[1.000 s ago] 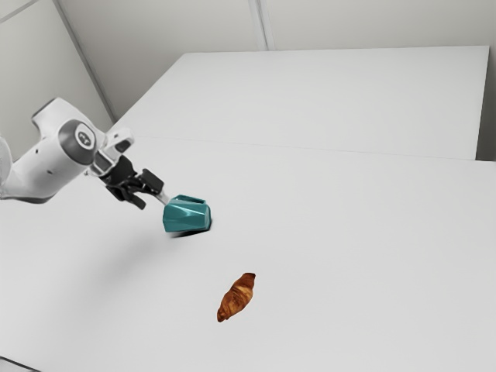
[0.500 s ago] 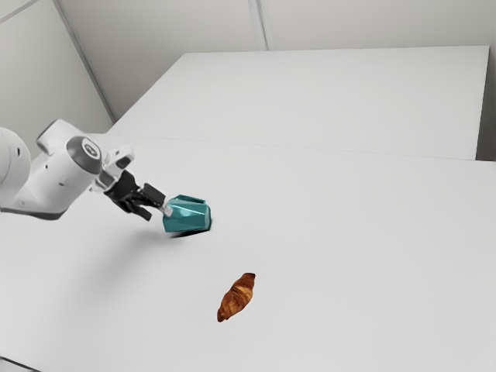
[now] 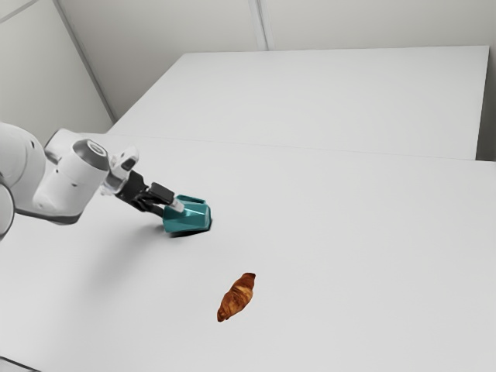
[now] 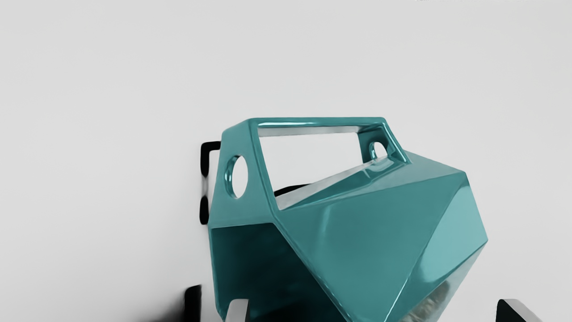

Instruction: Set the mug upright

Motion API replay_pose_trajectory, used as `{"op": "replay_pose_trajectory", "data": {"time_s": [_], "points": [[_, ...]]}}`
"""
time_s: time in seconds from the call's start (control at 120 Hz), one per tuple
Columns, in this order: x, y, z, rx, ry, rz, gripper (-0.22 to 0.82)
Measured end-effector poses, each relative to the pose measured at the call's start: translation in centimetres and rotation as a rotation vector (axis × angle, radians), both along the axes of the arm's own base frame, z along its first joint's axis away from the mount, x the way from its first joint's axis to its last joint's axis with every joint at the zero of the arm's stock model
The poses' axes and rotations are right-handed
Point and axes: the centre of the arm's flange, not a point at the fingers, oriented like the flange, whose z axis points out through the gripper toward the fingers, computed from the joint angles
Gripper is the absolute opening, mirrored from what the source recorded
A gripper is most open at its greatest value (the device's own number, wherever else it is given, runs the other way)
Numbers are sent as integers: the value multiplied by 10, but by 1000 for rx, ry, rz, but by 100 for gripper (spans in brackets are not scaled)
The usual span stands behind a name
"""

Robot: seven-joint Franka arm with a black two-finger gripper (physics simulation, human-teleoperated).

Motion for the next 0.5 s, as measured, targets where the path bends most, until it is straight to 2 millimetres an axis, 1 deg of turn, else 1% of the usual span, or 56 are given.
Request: {"op": "replay_pose_trajectory", "data": {"time_s": [0.225,0.5], "points": [[-1,-6,-13,-78,-12,-2,60],[3,-11,-21,-165,-43,-27,60]]}}
